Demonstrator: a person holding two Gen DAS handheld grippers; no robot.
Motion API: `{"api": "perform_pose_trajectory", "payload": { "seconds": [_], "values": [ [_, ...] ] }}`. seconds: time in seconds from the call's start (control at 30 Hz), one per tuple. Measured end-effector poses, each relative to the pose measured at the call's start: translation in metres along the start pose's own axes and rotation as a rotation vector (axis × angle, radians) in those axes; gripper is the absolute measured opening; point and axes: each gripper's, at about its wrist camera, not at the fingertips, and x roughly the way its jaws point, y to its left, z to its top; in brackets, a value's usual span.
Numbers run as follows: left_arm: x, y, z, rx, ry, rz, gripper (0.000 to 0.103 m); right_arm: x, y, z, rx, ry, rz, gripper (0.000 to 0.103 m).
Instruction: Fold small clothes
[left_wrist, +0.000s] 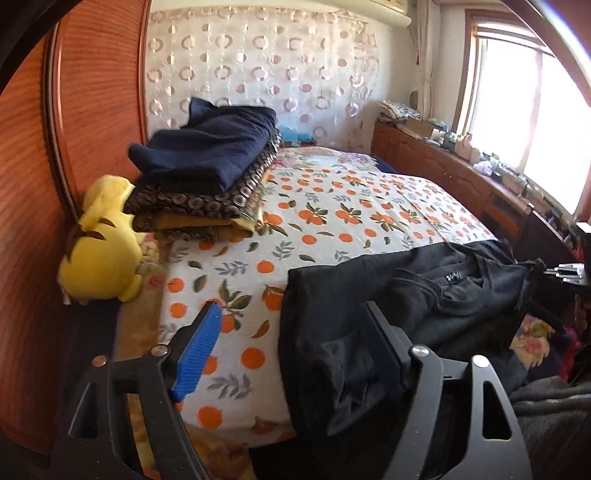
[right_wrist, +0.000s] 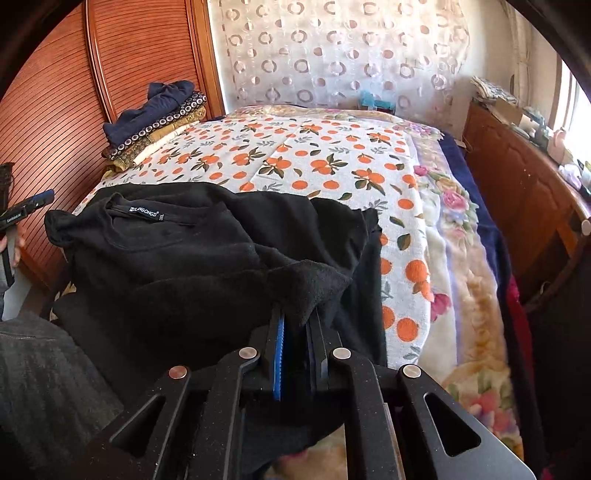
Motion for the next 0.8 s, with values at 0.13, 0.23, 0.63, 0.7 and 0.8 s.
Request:
{"api": "perform_pose_trajectory", "payload": {
  "seconds": [0.13,0.23,0.63,0.7,0.8],
  "values": [
    [0.029,0.006,0.004,-0.04,0.039,-0.012,0.077,-0.004,-0.003,-0.003,-0.007,0.02,-0.025,0.015],
    [0.041,0.008,0.007,-0.054,0.053,-0.008,0.077,-0.005,-0.008,-0.006,-0.003,0.038,-0.042,0.016],
    [0.082,0.012,0.025,-0.039,0.102,0.016,0.077,0.001,-0.044,0.005,0.066,0.05,-0.188,0.025],
    [0.089,0.009,0.028,-0.034,0.115,0.012,0.077,0.006,-0.046,0.017,0.084,0.009,-0.2,0.03],
    [0.1,0.005,0.031,-0.023,0.14,0.013,0.077,0.023,-0.04,0.038,0.099,-0.041,-0.163,0.039]
  ]
}}
